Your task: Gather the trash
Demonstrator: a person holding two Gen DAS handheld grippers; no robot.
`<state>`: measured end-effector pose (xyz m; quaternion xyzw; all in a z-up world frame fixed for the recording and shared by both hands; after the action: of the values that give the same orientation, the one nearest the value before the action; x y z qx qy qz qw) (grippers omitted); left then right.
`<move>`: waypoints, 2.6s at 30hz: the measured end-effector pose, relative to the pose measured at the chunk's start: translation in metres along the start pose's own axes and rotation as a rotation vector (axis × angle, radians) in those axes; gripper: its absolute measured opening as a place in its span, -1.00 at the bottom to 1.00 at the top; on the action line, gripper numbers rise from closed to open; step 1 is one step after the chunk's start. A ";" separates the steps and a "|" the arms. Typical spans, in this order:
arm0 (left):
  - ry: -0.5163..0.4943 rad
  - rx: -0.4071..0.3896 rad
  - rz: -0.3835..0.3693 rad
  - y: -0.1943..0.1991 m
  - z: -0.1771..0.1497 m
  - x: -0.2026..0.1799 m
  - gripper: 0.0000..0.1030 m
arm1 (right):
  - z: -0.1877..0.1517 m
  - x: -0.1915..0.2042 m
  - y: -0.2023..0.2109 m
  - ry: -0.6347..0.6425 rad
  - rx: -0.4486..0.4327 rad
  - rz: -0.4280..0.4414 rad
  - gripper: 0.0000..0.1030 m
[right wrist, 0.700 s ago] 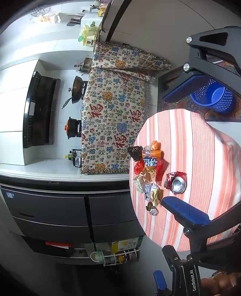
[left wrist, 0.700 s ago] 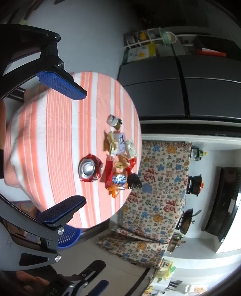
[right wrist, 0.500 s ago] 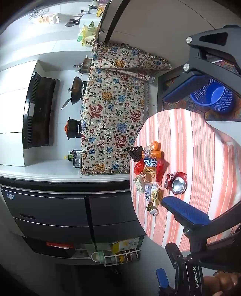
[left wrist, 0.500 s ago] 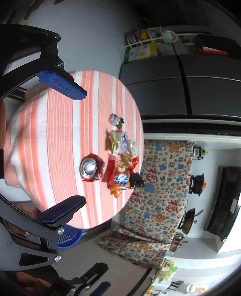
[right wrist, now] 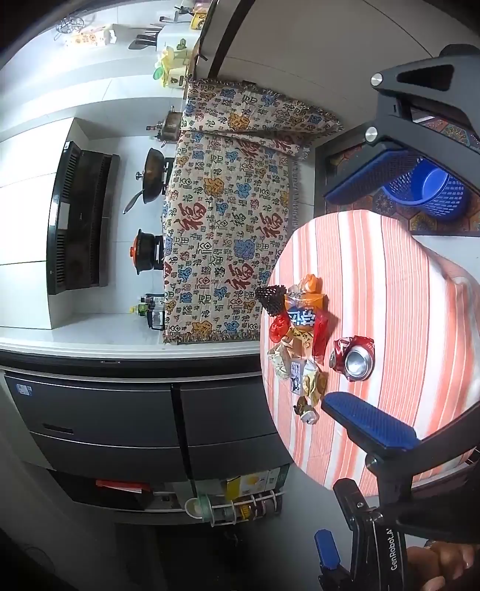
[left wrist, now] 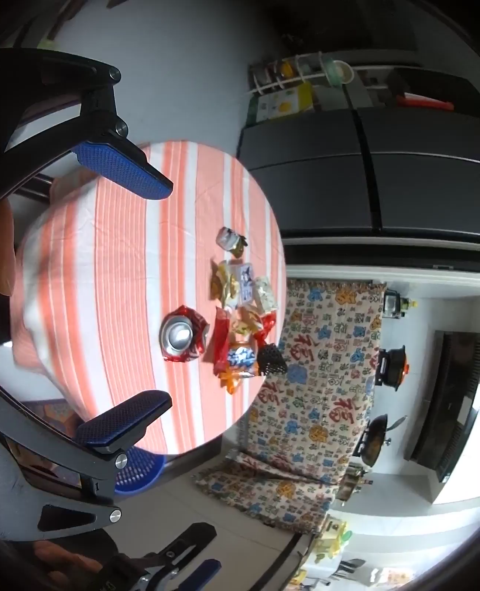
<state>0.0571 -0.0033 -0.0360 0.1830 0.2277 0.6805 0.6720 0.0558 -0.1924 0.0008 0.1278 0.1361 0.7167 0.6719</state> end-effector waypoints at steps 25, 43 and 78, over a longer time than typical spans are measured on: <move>0.014 0.031 -0.021 -0.020 0.007 0.001 0.99 | -0.006 -0.018 -0.003 -0.041 -0.004 -0.046 1.00; -0.005 0.054 -0.005 -0.038 0.001 -0.004 0.99 | -0.014 -0.014 -0.036 -0.036 0.042 -0.044 1.00; -0.008 0.060 0.011 -0.052 0.001 0.000 0.99 | -0.018 -0.018 -0.048 -0.029 0.057 -0.045 1.00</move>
<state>0.1013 -0.0035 -0.0639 0.2069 0.2444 0.6764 0.6633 0.0946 -0.2078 -0.0332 0.1542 0.1496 0.6952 0.6859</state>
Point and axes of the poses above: each gripper's, at about its wrist camera, not at the fingertips, and y roughly against the way its jaws point, x to its left, z to its top, the point moved 6 cm from there along -y, roughly the way its jaws point, and after that the axes turned 1 degree about z, right-handed, at the moved point
